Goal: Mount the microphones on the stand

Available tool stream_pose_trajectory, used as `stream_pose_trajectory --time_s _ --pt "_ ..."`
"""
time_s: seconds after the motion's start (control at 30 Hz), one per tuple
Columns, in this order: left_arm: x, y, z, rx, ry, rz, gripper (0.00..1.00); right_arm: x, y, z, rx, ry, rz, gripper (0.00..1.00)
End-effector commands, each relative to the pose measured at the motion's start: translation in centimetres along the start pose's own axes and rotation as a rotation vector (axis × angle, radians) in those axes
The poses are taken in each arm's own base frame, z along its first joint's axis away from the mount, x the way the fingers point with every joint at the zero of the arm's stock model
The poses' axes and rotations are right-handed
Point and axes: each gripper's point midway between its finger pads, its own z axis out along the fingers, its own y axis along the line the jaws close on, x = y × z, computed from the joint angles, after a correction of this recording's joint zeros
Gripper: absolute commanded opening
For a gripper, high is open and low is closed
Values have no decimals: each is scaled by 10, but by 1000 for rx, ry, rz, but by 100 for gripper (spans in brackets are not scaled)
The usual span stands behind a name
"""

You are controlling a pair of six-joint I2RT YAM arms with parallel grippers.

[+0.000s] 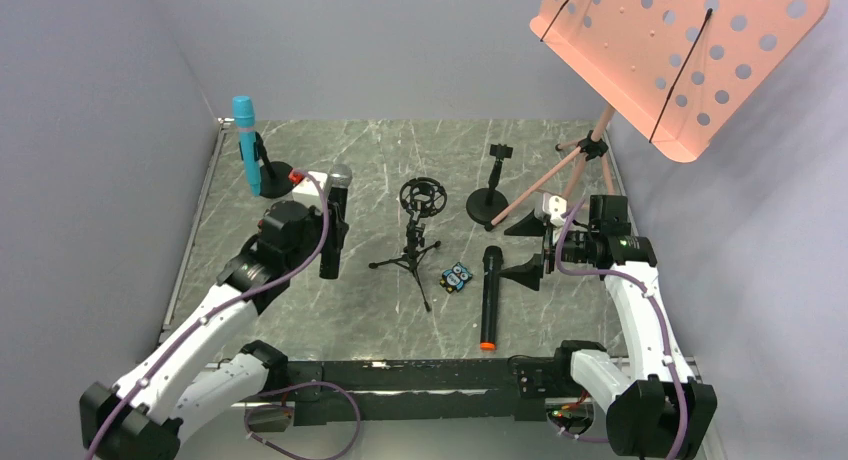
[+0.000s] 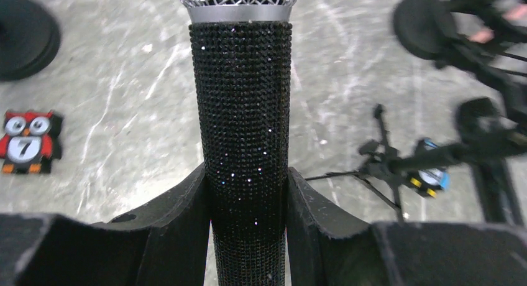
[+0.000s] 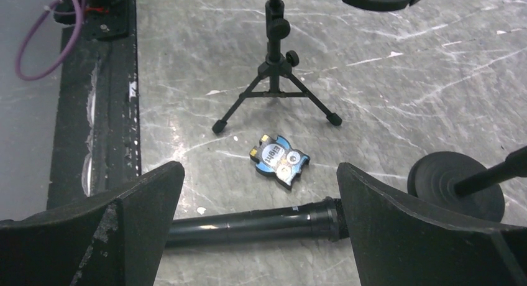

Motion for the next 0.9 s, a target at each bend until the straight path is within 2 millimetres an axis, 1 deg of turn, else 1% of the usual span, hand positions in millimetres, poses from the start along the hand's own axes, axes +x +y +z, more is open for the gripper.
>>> stream_pose_trajectory --time_s 0.0,0.07,0.13,0.17,0.2,0.3,0.37,0.4,0.43,0.5,0.57,0.63,0.7,0.87 --pt "-47 -53 -39 335 -233 117 0 -38 5 -1 -64 -86 -41 100" --pt "-61 -72 -58 447 -308 141 0 -53 9 -3 -92 -91 -17 100" --pt "-74 -99 -80 601 -368 154 0 -65 14 -1 -132 -66 7 100" --pt "-84 -113 -90 671 -411 154 0 -71 17 -1 -151 -53 12 100" --pt "-90 -129 -101 744 -436 157 0 -77 28 4 -204 -38 23 100" --pt "-108 -166 -119 880 -492 150 0 -101 46 15 -299 -18 73 100" --pt "-118 -187 -127 952 -520 138 0 -124 47 24 -308 -35 115 100" --pt "-120 -198 -125 978 -519 133 0 -137 45 28 -299 -54 130 100" --pt "-126 -207 -130 1005 -540 132 0 -152 40 30 -274 -79 140 100" --pt "-131 -225 -131 1044 -547 135 0 -180 37 32 -256 -134 131 100" --pt "-135 -240 -131 1076 -551 135 0 -197 33 35 -268 -144 178 100" --pt "-138 -254 -132 1109 -558 132 0 -207 27 39 -243 -163 212 100" --pt "-140 -263 -132 1133 -557 120 0 -215 23 41 -237 -190 225 100" --pt "-139 -280 -130 1169 -539 108 0 -231 22 42 -271 -223 253 98"
